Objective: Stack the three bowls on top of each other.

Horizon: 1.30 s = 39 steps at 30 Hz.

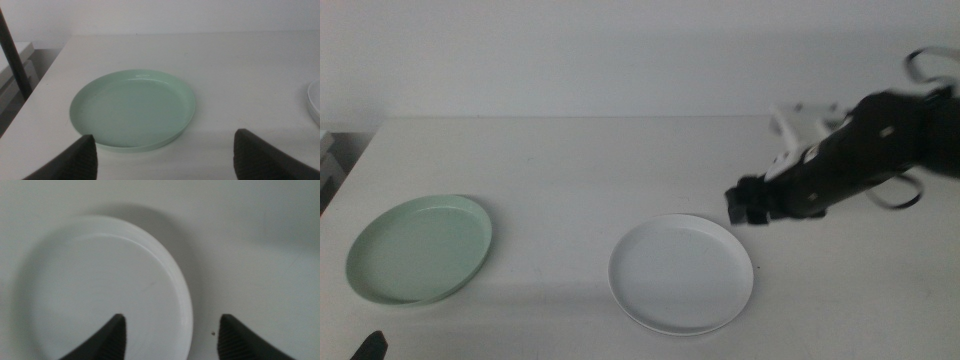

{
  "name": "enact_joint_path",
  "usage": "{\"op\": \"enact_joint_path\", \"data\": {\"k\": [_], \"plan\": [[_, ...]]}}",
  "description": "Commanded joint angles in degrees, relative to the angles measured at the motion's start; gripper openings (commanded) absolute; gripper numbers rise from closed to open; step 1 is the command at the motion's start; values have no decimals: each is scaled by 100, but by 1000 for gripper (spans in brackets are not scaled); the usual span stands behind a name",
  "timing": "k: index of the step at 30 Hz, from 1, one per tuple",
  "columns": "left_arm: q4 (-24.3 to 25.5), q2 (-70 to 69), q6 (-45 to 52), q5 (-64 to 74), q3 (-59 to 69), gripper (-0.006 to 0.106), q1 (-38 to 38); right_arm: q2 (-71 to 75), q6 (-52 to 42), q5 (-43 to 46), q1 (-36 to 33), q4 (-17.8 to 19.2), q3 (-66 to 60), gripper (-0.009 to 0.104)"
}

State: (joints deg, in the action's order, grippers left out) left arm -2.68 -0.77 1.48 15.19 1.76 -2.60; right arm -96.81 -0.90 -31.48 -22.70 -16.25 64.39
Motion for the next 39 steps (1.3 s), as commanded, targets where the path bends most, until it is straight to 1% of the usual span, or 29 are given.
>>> {"op": "enact_joint_path", "data": {"k": [1, 2, 5, 11, 17, 22, 25, 30, 39], "plan": [[-16, -77, 0, -442, 30, 89, -11, 891, -221, -121, 17, 107, 135, 56], [-16, -77, 0, -442, 30, 89, -11, 1161, -342, -276, 17, 165, 141, 57], [-16, -77, 0, -442, 30, 89, -11, 1892, -514, -773, 17, 185, 198, 57], [-16, -77, 0, -442, 30, 89, -11, 3224, -514, -971, 5, 160, 204, 57], [-16, -77, 0, -442, 30, 89, -11, 4387, -742, -1553, 5, 176, 174, 55], [-16, -77, 0, -442, 30, 89, -11, 5173, -750, -1761, 5, 309, 174, 55], [-16, -77, 0, -442, 30, 89, -11, 5549, -750, -1818, 5, 392, 174, 55], [-16, -77, 0, -442, 30, 89, -11, 5985, -750, -1684, 5, 400, 174, 55], [-16, -77, 0, -442, 30, 89, -11, 6056, -731, -1595, 5, 395, 174, 55]]}}
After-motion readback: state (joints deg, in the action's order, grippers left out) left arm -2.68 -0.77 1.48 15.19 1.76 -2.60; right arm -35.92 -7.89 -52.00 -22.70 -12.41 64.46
